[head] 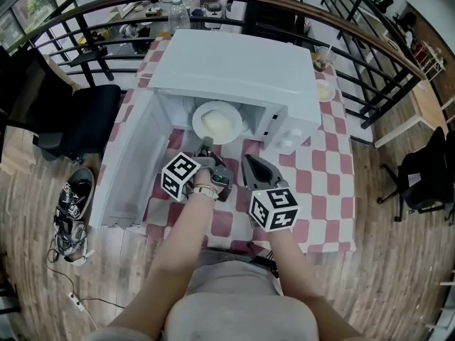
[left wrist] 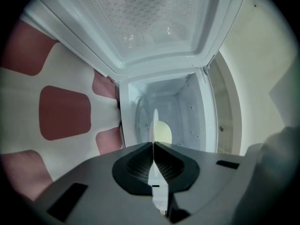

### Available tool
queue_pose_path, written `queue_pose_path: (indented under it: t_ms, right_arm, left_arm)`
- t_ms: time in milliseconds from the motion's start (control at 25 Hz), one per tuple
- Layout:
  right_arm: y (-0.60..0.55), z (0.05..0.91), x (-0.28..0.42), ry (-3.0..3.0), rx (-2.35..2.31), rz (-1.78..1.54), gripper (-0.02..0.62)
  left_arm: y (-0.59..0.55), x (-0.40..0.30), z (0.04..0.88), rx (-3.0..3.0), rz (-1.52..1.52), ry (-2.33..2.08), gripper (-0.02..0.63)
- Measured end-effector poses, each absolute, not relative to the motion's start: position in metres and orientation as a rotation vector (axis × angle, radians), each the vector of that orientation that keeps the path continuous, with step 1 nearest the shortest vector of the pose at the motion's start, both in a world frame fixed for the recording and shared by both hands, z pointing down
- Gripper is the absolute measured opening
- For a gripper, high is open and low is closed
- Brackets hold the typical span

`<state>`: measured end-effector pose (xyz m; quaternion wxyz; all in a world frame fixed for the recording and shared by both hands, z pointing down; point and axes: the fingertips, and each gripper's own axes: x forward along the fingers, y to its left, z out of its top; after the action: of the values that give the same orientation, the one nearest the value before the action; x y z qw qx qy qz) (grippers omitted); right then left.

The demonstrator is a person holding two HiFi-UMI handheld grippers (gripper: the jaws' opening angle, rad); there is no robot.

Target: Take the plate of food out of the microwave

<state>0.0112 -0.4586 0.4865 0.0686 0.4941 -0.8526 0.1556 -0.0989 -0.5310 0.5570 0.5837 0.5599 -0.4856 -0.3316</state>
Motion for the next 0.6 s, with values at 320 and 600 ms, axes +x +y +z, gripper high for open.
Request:
queue_pose_path:
  t_ms: [320, 600]
  right_arm:
    - [-0.439, 0.477, 0.008, -2.568, 1.468, 0.414, 0.026]
    - [-0.43, 0.47, 0.017, -2.559, 1.489, 0.413, 0.026]
  left_arm:
    - [-0.51, -0.099, 0.542, 1.329, -0.769, -1.128, 0.011]
    - [-0.496, -0.091, 0.527, 1.335, -0.771, -1.11, 0.011]
